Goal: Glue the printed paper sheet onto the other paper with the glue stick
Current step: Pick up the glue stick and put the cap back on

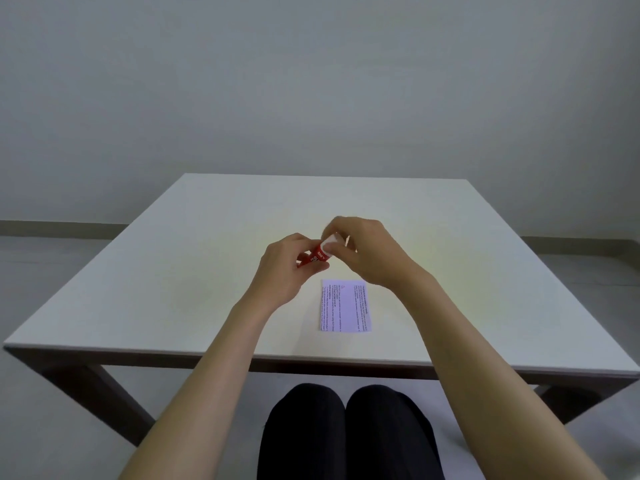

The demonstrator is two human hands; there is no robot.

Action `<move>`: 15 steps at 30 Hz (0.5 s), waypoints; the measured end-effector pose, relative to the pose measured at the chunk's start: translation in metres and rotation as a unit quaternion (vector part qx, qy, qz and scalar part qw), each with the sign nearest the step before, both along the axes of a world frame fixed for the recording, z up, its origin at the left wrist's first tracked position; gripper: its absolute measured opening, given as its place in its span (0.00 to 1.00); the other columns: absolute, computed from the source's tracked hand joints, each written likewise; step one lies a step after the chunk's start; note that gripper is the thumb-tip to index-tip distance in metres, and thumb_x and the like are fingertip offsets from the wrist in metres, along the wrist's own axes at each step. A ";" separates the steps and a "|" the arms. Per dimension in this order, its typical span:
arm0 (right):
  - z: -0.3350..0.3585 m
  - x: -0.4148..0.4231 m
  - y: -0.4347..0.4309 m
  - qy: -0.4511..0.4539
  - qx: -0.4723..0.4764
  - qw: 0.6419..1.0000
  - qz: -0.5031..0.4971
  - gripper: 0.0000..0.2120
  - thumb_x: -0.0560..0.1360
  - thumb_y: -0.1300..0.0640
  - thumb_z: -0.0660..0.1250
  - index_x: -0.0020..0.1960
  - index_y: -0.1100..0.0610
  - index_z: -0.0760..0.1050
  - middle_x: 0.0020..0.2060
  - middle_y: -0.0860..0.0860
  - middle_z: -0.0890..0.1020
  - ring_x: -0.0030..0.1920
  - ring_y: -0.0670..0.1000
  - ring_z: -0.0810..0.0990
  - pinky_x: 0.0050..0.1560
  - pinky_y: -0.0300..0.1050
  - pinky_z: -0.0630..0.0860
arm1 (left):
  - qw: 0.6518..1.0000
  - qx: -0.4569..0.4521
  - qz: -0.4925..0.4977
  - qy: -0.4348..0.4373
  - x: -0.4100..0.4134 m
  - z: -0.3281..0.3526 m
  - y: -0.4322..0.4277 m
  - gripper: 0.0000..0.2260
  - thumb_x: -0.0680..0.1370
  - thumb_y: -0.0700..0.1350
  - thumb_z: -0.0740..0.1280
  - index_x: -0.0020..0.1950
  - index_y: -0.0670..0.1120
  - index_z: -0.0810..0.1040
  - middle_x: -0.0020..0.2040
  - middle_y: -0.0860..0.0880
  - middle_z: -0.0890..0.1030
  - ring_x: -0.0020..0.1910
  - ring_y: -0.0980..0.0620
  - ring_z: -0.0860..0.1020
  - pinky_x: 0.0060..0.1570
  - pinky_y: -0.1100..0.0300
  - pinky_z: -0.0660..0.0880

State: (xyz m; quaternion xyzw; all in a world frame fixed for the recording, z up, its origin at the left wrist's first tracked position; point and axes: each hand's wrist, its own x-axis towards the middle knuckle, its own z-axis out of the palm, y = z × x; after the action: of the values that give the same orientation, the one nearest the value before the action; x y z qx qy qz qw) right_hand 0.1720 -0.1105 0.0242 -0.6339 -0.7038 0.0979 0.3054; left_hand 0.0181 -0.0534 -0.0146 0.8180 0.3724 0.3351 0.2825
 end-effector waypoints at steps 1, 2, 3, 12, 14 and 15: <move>0.000 -0.002 0.002 -0.020 -0.002 0.999 -0.038 0.13 0.76 0.47 0.64 0.43 0.57 0.77 0.31 0.48 0.74 0.31 0.50 0.71 0.33 0.44 0.67 | 1.000 -0.005 -0.006 0.008 0.001 -0.001 0.000 0.09 0.73 0.42 0.71 0.53 0.46 0.82 0.47 0.48 0.81 0.46 0.47 0.81 0.48 0.53 0.77; 0.000 -0.004 0.004 -0.051 -0.010 0.994 -0.092 0.20 0.75 0.43 0.63 0.36 0.58 0.74 0.27 0.49 0.71 0.29 0.51 0.68 0.30 0.43 0.64 | 1.000 -0.014 -0.009 0.012 0.003 -0.002 -0.001 0.09 0.73 0.41 0.71 0.53 0.45 0.82 0.47 0.48 0.81 0.46 0.48 0.81 0.47 0.53 0.78; 0.001 -0.004 0.005 -0.075 -0.026 0.987 -0.143 0.26 0.74 0.38 0.61 0.31 0.59 0.70 0.25 0.51 0.70 0.27 0.52 0.67 0.28 0.43 0.63 | 1.000 -0.026 -0.009 0.011 0.005 -0.003 -0.002 0.09 0.73 0.41 0.71 0.53 0.45 0.81 0.46 0.49 0.81 0.45 0.48 0.81 0.46 0.53 0.78; -0.025 0.022 -0.010 0.032 -0.102 0.983 -0.153 0.20 0.77 0.39 0.57 0.43 0.54 0.77 0.34 0.50 0.81 0.27 0.46 0.72 0.41 0.45 0.76 | 0.983 -0.091 0.122 -0.103 0.010 -0.016 0.041 0.01 0.74 0.41 0.68 0.44 0.46 0.78 0.35 0.49 0.81 0.28 0.68 0.77 0.31 0.77 0.67; -0.030 0.029 -0.013 0.047 -0.117 0.981 -0.150 0.17 0.77 0.42 0.59 0.45 0.53 0.78 0.32 0.48 0.80 0.27 0.45 0.73 0.41 0.45 0.76 | 0.981 -0.098 0.133 -0.101 0.011 -0.022 0.049 0.01 0.74 0.40 0.68 0.44 0.45 0.78 0.36 0.49 0.82 0.30 0.66 0.79 0.33 0.78 0.67; -0.033 0.032 -0.014 0.056 -0.120 0.980 -0.148 0.16 0.77 0.43 0.60 0.46 0.53 0.79 0.31 0.49 0.81 0.27 0.45 0.73 0.41 0.46 0.77 | 0.981 -0.102 0.132 -0.098 0.012 -0.025 0.052 0.01 0.74 0.40 0.68 0.43 0.46 0.78 0.36 0.50 0.82 0.32 0.63 0.80 0.33 0.78 0.67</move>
State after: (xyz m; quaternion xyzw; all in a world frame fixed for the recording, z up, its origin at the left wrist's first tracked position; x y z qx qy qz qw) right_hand 0.2037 -0.1247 -0.0087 -0.7568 -0.5668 0.1711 0.2770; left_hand 0.0302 -0.0013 -0.0397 0.6917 0.4802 0.4080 0.3528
